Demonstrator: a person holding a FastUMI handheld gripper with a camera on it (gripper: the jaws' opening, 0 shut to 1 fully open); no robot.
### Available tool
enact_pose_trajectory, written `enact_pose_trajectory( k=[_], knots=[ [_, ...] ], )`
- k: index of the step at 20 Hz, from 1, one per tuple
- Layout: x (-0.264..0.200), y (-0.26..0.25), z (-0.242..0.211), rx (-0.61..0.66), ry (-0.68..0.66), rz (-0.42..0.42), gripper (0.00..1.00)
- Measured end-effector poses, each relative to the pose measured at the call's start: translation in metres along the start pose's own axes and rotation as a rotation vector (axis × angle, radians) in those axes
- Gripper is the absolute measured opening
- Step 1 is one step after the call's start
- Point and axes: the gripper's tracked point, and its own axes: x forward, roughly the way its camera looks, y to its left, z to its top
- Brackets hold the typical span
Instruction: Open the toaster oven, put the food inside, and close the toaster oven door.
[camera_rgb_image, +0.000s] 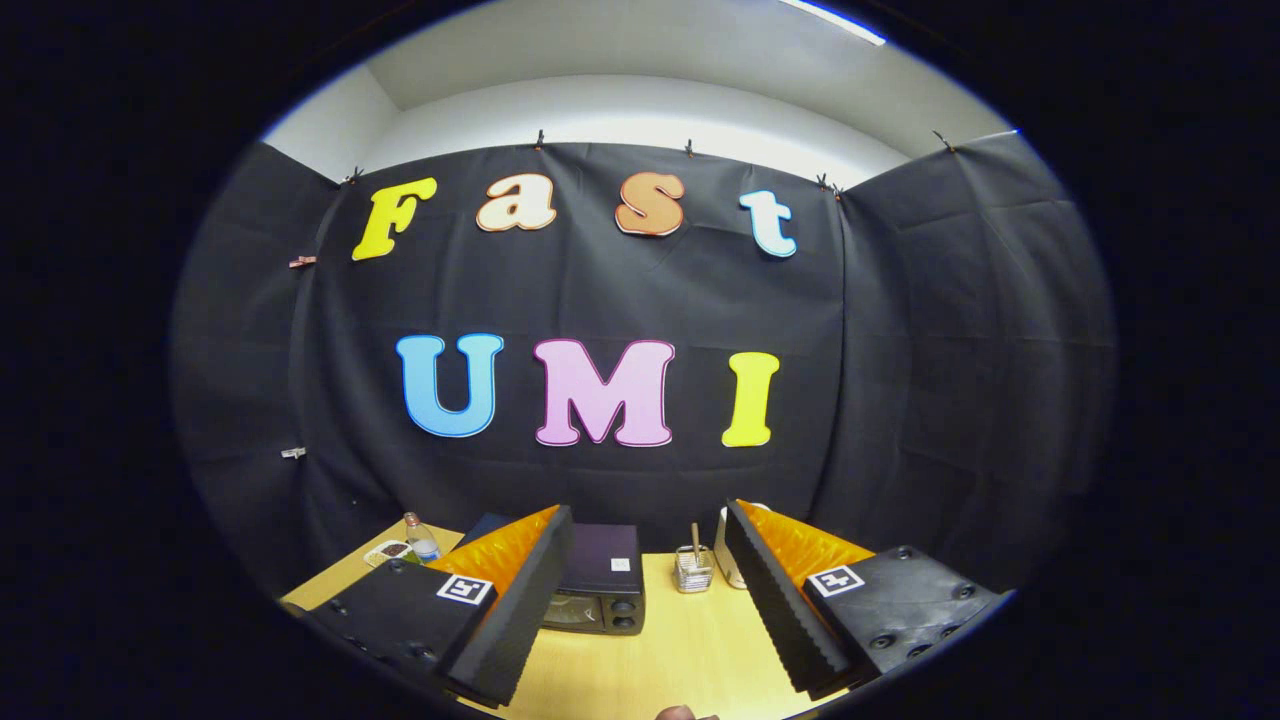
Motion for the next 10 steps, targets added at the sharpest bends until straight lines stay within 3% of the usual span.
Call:
enact_pose_trajectory(
  k=[4, 10],
  knots=[
    [-0.018, -0.018, -0.001, 0.049, 0.006, -0.006, 0.98],
    [-0.027, -0.035, -0.007, 0.007, -0.007, -0.016, 0.98]
  ],
)
